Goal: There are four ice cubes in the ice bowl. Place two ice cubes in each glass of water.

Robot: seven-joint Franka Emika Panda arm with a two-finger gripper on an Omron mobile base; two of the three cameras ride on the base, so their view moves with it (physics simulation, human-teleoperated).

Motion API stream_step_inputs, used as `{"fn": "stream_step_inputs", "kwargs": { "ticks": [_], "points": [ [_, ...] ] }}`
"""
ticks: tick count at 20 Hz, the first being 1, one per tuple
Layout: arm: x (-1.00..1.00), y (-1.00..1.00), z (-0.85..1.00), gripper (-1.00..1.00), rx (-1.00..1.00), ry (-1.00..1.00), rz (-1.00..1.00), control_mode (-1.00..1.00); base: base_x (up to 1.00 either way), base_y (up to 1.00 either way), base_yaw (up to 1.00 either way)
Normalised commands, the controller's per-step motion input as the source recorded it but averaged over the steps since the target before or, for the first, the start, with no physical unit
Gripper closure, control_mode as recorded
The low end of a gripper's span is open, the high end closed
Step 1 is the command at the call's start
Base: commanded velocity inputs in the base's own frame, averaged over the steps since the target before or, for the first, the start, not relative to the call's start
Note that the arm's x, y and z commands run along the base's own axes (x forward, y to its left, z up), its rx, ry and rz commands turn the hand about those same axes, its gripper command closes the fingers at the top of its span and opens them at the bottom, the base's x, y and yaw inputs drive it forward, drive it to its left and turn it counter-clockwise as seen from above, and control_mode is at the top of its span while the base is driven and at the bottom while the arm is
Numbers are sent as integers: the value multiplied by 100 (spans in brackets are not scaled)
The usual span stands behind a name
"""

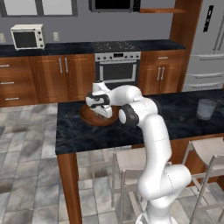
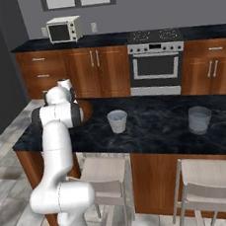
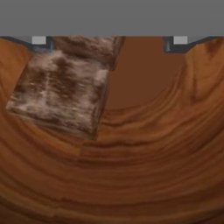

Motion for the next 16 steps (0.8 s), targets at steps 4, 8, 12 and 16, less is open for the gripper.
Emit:
{"fn": "stream_step_inputs", "kwargs": {
  "ticks": [4,8,12,16],
  "points": [
    [0,10,-28,100,0,0,-12,-100,0,0,0],
    [0,16,-29,100,0,0,-11,-100,0,0,0],
    [0,10,-23,100,0,0,-9,-100,0,0,0],
    [0,6,-14,100,0,0,-9,-100,0,0,0]
  ]
}}
